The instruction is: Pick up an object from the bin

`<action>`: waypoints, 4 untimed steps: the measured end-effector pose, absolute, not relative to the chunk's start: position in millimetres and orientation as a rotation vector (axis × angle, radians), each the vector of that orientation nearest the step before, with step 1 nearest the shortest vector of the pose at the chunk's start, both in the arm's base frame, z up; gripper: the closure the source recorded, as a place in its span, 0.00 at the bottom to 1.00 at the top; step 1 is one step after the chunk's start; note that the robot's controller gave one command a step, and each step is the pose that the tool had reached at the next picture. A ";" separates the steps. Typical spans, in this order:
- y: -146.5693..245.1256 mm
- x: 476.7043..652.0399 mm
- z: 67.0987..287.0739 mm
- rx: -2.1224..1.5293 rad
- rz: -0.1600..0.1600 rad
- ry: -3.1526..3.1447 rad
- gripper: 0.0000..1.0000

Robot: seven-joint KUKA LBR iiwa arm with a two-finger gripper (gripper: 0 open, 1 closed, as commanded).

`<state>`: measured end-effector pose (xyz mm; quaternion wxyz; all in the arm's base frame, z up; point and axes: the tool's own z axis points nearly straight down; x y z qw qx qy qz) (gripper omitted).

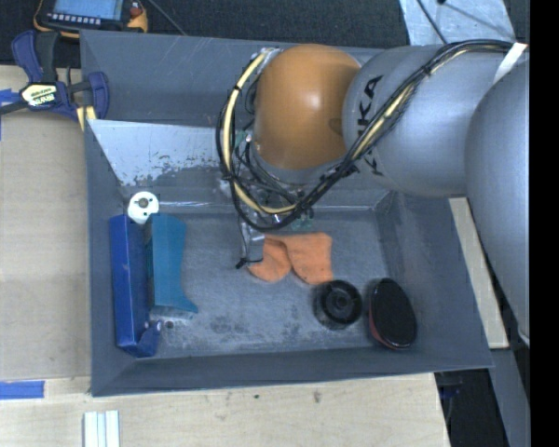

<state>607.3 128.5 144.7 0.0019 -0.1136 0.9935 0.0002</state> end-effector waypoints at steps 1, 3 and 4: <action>81.5 616.0 98.4 -0.400 0.001 3.106 0.00; 81.8 627.3 77.7 -0.461 0.002 3.102 1.00; 57.5 619.1 124.7 -0.459 0.003 3.112 1.00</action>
Offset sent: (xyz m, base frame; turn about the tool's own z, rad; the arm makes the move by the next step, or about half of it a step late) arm 0.0185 -0.0465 -0.0681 -0.0714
